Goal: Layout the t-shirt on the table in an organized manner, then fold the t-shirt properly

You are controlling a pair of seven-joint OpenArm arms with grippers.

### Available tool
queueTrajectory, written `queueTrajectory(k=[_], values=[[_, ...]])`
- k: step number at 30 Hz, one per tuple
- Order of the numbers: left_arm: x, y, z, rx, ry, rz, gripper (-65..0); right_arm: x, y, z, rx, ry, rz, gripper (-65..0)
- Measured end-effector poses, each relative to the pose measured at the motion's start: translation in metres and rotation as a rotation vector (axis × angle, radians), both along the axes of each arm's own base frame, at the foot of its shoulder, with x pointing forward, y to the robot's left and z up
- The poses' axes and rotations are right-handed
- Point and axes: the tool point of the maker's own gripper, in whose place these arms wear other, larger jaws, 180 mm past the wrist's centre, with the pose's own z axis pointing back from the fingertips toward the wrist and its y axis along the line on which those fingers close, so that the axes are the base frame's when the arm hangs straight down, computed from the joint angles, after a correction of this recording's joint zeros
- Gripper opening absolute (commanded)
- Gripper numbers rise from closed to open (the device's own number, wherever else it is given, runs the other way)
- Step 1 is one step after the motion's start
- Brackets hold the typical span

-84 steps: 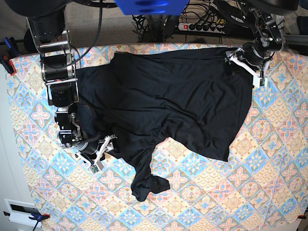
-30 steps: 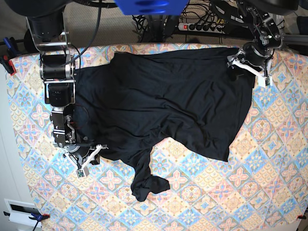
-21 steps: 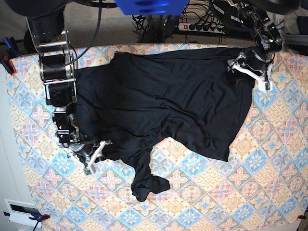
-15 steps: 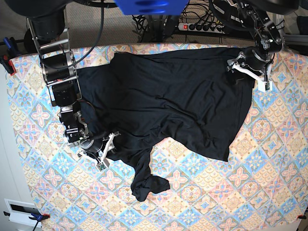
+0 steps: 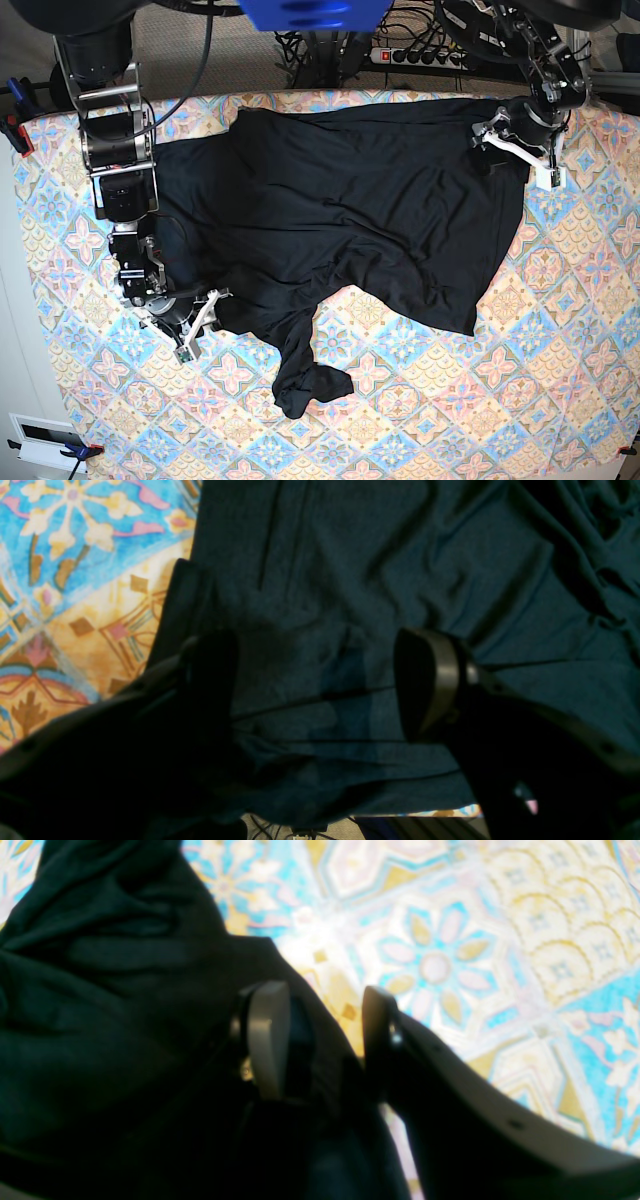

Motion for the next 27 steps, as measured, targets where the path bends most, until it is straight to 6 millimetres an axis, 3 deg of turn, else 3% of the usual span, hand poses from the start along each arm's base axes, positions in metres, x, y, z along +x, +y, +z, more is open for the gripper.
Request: queueTrajectory(k=[4, 12, 19, 27], values=[[-0.002, 0.000, -0.001, 0.001, 0.004, 0.000, -20.0, -0.002, -0.004, -0.004, -0.068, -0.002, 0.034, -41.4], [-0.002, 0.001, -0.001, 0.002, 0.004, 0.000, -20.0, -0.010, -0.015, -0.024, -0.010, 0.005, -0.016, -39.1], [-0.003, 0.001, -0.001, 0.002, 0.008, -0.001, -20.0, -0.010, -0.016, -0.024, -0.019, 0.005, -0.013, -32.0], [-0.008, 0.001, -0.004, 0.002, 0.022, 0.000, -20.0, -0.010, -0.016, -0.024, -0.019, 0.005, -0.013, -31.8]])
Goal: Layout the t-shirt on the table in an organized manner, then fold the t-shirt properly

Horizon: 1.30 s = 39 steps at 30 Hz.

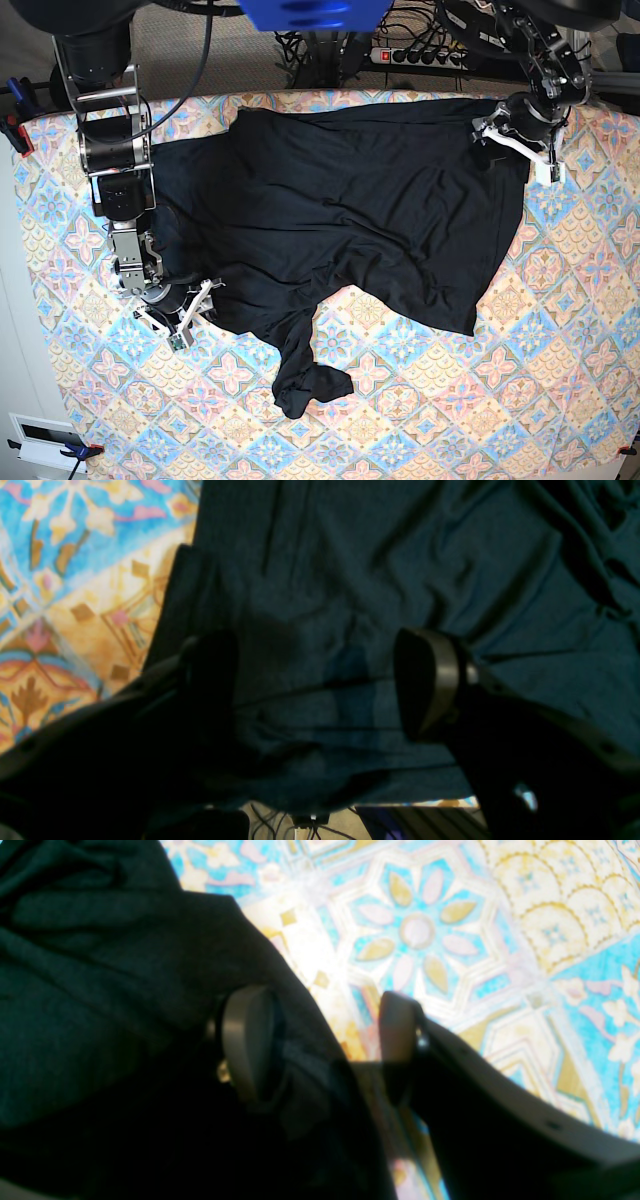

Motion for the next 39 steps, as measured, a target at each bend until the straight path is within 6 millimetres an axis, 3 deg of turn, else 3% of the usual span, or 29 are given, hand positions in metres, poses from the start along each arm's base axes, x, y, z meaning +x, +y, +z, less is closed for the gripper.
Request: queueTrajectory(k=[11, 15, 20, 39], values=[[0.001, 0.000, 0.001, 0.000, -0.004, 0.000, -20.0, -0.003, 0.002, -0.001, 0.007, 0.019, 0.012, -31.8], [0.001, 0.000, 0.001, 0.000, -0.004, 0.000, -20.0, -0.002, 0.007, 0.006, -0.011, 0.027, 0.047, -31.8], [0.001, 0.000, 0.001, 0.000, -0.003, 0.000, -20.0, -0.003, 0.021, 0.010, 0.091, 0.053, 0.024, -31.8], [0.001, 0.000, 0.001, 0.001, -0.006, 0.001, -20.0, -0.008, 0.023, 0.008, 0.098, 0.066, 0.049, -33.4]])
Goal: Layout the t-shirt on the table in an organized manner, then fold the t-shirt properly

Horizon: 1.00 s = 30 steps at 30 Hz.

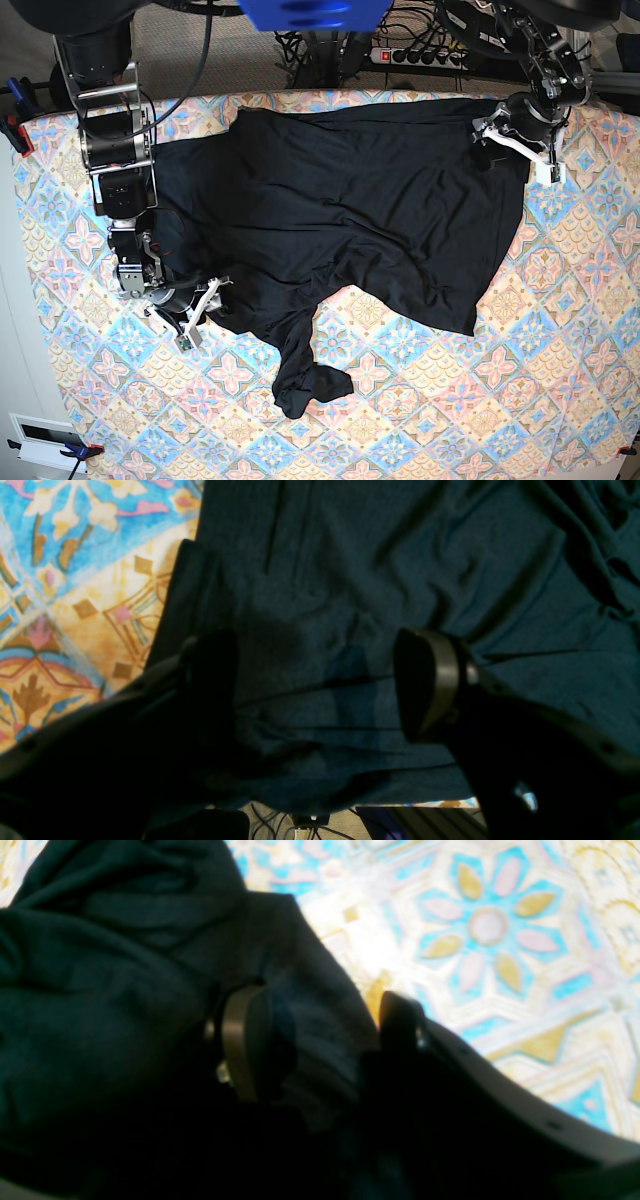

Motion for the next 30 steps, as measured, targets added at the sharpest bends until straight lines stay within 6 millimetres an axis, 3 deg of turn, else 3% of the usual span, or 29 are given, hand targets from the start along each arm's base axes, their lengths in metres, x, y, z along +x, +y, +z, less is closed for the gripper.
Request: queueTrajectory(k=[12, 18, 21, 25, 27, 30], values=[[0.000, 0.000, 0.000, 0.000, 0.000, 0.000, -20.0, -0.007, 0.018, -0.008, -0.064, 0.005, 0.112, -65.0], [0.003, 0.000, 0.002, 0.000, -0.009, 0.000, -20.0, -0.007, 0.019, -0.007, -0.063, 0.004, 0.114, -65.0], [0.021, 0.004, 0.014, -0.024, -0.069, 0.024, -20.0, -0.007, 0.019, -0.007, -0.062, 0.002, 0.111, -65.0], [0.044, 0.034, 0.045, -0.034, -0.185, 0.125, -20.0, -0.008, 0.019, -0.009, -0.060, 0.002, 0.112, -65.0], [0.046, 0.046, 0.049, -0.029, -0.146, 0.131, -19.9, -0.011, 0.019, -0.011, -0.050, -0.008, 0.101, -65.0], [0.070, 0.056, 0.055, -0.066, -0.184, 0.155, -19.9, -0.012, 0.021, -0.011, -0.027, -0.017, 0.091, -65.0]])
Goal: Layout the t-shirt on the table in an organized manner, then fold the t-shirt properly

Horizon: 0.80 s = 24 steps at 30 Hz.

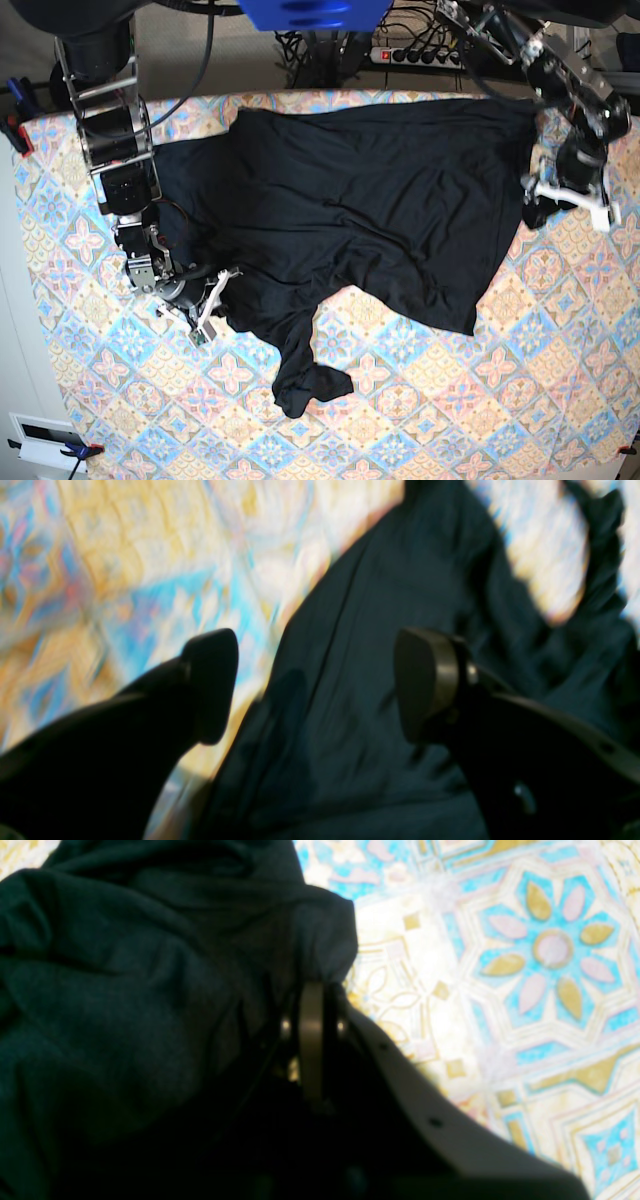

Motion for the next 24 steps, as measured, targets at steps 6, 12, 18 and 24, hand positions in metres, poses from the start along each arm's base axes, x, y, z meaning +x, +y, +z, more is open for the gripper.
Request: queueTrajectory(k=[6, 12, 18, 24], values=[[0.031, 0.009, -0.030, -0.207, 0.009, 0.091, -19.9, 0.000, 0.000, 0.000, -0.004, 0.002, 0.002, -65.0], [0.085, 0.020, -0.034, -0.342, -0.064, 0.124, -19.9, 0.000, 0.000, 0.000, -0.007, 0.006, 0.006, -65.0], [0.110, 0.030, -0.028, -0.316, -0.128, 0.158, -19.9, -0.001, 0.000, -0.001, -0.008, 0.006, 0.003, -65.0], [0.121, 0.038, -0.056, -0.299, -0.120, 0.284, -19.9, 0.000, 0.000, 0.000, -0.007, 0.005, 0.003, -65.0]])
